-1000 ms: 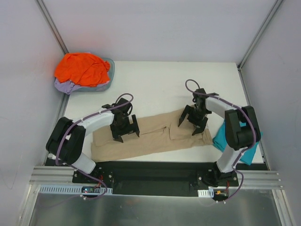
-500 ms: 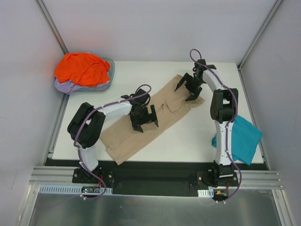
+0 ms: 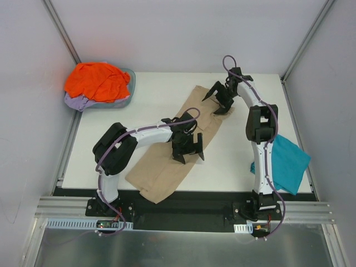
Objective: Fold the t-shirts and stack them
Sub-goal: Rotate the tshirt 90 degrees
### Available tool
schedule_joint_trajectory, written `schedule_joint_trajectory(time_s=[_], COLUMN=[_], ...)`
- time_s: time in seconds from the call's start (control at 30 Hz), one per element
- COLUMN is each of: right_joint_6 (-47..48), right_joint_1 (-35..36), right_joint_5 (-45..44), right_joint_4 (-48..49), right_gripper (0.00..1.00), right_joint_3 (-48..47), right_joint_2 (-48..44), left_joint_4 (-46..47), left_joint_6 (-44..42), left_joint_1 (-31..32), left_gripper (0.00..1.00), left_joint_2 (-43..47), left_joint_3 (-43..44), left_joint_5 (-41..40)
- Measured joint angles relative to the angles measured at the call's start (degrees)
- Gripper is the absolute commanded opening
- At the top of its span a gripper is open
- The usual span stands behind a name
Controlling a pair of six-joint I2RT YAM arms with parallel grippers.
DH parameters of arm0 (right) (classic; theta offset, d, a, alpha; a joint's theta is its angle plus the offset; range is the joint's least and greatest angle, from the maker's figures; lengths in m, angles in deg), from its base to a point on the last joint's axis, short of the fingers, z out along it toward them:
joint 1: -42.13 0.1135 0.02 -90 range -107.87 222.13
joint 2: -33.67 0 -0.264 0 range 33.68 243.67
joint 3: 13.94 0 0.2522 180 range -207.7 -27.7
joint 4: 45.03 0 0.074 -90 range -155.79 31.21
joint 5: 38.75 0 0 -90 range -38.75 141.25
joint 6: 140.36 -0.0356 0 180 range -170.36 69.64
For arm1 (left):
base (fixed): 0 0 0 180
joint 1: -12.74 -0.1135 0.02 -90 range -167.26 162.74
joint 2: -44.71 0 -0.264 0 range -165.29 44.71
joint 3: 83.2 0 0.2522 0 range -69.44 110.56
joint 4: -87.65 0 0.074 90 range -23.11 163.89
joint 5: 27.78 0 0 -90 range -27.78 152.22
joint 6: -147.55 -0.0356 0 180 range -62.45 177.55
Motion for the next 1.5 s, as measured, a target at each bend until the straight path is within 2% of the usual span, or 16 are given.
schedule_joint_trajectory(time_s=[0.2, 0.3, 0.43, 0.53, 0.67, 0.8, 0.93, 1.2, 1.33, 1.5], right_joint_6=[6.34, 10.51, 14.73, 16.65, 17.38, 17.31, 17.16, 17.18, 17.81, 19.50], right_joint_1=[0.07, 0.07, 0.76, 3.30, 10.64, 18.18, 20.44, 16.24, 13.44, 8.72], right_joint_5=[-4.81, -8.13, -11.85, -13.70, -14.27, -12.37, -10.40, -8.24, -6.29, -4.68], right_joint_4=[-2.84, -4.90, -6.03, -6.40, -4.96, -3.54, -2.67, -4.72, -7.30, -12.90], right_gripper=[0.97, 0.97, 0.97, 0.97, 0.97, 0.97, 0.97, 0.97, 0.97, 0.97], right_joint_3=[0.74, 4.52, 11.08, 17.57, 27.69, 32.96, 32.50, 27.30, 22.99, 11.78], right_joint_2=[-2.67, -8.04, -17.59, -24.50, -29.35, -27.71, -23.91, -16.44, -13.49, -6.99], left_joint_4=[0.04, -0.07, -0.74, -1.05, -1.64, -3.80, -4.52, -5.70, -5.49, -3.76], left_joint_6=[-0.33, -1.73, -4.42, -6.16, -7.48, -7.85, -7.91, -8.07, -8.00, -7.15], left_joint_1=[1.27, 1.27, 1.27, 1.14, 0.15, -0.81, -1.01, -1.07, -1.05, -0.87], left_gripper=[0.99, 0.99, 0.99, 0.99, 0.99, 0.99, 0.99, 0.99, 0.99, 0.99], left_joint_2=[0.52, 2.80, 10.27, 17.27, 22.77, 23.06, 21.51, 15.91, 12.41, 7.08], left_joint_3=[-0.37, -1.79, -5.42, -9.57, -16.79, -22.73, -23.12, -18.56, -15.08, -9.51], left_joint_5=[-1.51, -3.72, -7.93, -10.69, -12.39, -12.66, -12.37, -10.23, -6.56, -0.74])
